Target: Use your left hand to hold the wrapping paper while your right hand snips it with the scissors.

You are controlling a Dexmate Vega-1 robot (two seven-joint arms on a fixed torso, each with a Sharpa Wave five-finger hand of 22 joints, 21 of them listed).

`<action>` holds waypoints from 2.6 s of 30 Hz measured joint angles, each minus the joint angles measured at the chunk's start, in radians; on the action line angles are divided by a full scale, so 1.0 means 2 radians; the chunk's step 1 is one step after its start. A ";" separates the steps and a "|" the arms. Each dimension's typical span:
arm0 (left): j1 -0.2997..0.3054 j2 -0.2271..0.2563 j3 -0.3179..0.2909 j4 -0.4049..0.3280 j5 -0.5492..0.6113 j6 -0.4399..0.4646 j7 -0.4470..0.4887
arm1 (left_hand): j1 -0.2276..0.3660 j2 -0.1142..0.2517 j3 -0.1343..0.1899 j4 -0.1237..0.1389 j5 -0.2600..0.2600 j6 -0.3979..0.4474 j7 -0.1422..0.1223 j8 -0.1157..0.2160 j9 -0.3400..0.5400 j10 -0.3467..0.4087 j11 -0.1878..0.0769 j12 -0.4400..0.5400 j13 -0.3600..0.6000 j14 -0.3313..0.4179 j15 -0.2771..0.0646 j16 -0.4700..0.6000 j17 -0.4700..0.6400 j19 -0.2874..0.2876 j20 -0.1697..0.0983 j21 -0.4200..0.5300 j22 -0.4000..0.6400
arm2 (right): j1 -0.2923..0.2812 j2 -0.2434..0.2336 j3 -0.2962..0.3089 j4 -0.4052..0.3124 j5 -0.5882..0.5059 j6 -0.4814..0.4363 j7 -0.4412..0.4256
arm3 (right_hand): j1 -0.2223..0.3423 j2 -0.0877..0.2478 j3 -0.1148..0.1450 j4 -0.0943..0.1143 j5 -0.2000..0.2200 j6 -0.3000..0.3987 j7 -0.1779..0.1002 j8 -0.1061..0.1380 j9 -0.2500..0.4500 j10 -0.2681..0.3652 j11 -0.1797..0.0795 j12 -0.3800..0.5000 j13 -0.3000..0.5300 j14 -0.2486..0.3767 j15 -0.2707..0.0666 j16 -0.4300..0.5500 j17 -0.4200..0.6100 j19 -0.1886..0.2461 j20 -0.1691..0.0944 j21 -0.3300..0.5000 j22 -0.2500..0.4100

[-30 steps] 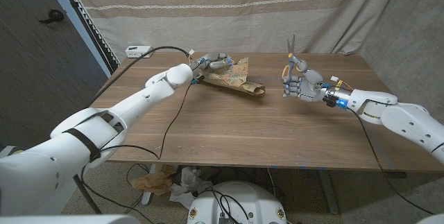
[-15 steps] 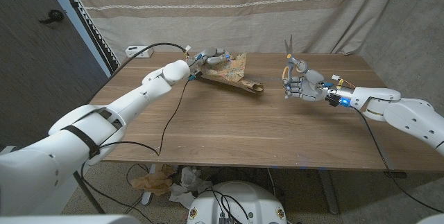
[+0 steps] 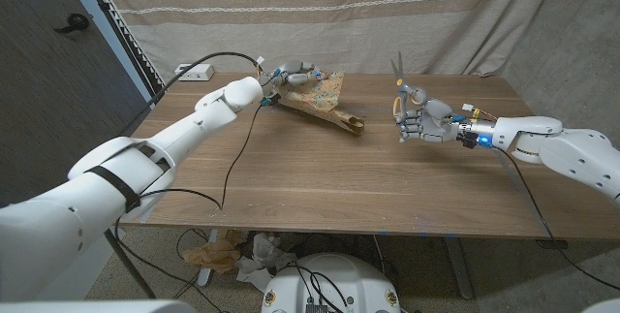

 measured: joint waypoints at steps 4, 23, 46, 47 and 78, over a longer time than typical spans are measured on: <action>-0.004 0.003 0.001 0.002 -0.001 -0.005 -0.006 | 0.000 0.000 0.000 -0.002 0.006 0.000 0.000 0.000 0.001 0.000 0.000 0.000 0.000 -0.002 0.002 0.002 0.003 0.000 0.000 0.000 -0.003 | 0.007 -0.004 -0.006 0.000 -0.009 -0.005 0.013 | 0.000 0.000 0.000 0.000 -0.002 0.000 0.000 0.000 0.000 0.000 0.000 0.000 0.000 0.000 0.000 0.000 0.000 0.000 0.000 -0.002 -0.002; -0.014 0.010 0.000 0.011 0.000 -0.019 -0.023 | 0.000 0.000 -0.006 -0.007 0.015 0.007 0.001 -0.010 0.001 0.000 0.000 0.001 0.003 -0.008 0.001 0.007 0.004 -0.004 -0.001 0.000 -0.010 | 0.036 -0.016 -0.028 0.000 -0.027 -0.018 0.039 | 0.000 0.000 0.000 0.000 -0.002 0.002 0.000 0.000 0.000 0.000 0.000 0.000 -0.003 0.000 0.000 0.000 -0.001 0.003 -0.001 -0.007 0.004; -0.032 0.006 0.005 0.040 0.008 -0.045 -0.025 | 0.000 0.000 -0.007 -0.008 0.020 0.014 0.001 -0.020 0.007 0.000 0.000 0.005 0.001 -0.009 0.002 0.014 0.000 -0.006 0.001 0.008 -0.017 | 0.073 -0.035 -0.057 -0.004 -0.046 -0.049 0.072 | 0.000 0.000 -0.002 -0.002 -0.002 0.004 0.001 -0.004 0.001 0.000 0.000 0.003 -0.005 0.000 0.000 0.000 -0.001 0.004 0.001 -0.006 0.006; -0.032 0.006 0.005 0.040 0.008 -0.045 -0.025 | 0.000 0.000 -0.007 -0.008 0.020 0.014 0.001 -0.020 0.008 0.000 0.000 0.005 0.001 -0.009 0.002 0.014 0.000 -0.006 0.001 0.008 -0.017 | 0.074 -0.035 -0.057 -0.004 -0.046 -0.049 0.072 | 0.000 0.000 -0.002 -0.002 -0.002 0.003 0.002 -0.004 0.001 0.000 0.000 0.003 -0.005 0.000 0.000 0.000 -0.001 0.004 0.001 -0.006 0.006; -0.056 -0.024 0.015 0.116 -0.002 -0.102 -0.022 | -0.002 0.002 -0.009 -0.010 0.026 0.014 0.001 -0.020 0.020 0.000 0.000 0.007 0.003 -0.011 0.000 0.025 0.007 -0.006 0.001 0.017 -0.026 | 0.151 -0.032 -0.113 -0.016 -0.104 -0.087 0.128 | -0.002 0.002 0.000 -0.004 -0.002 0.004 0.003 -0.004 -0.002 -0.001 0.001 0.005 -0.010 0.002 -0.002 0.000 -0.007 0.007 -0.002 -0.004 0.007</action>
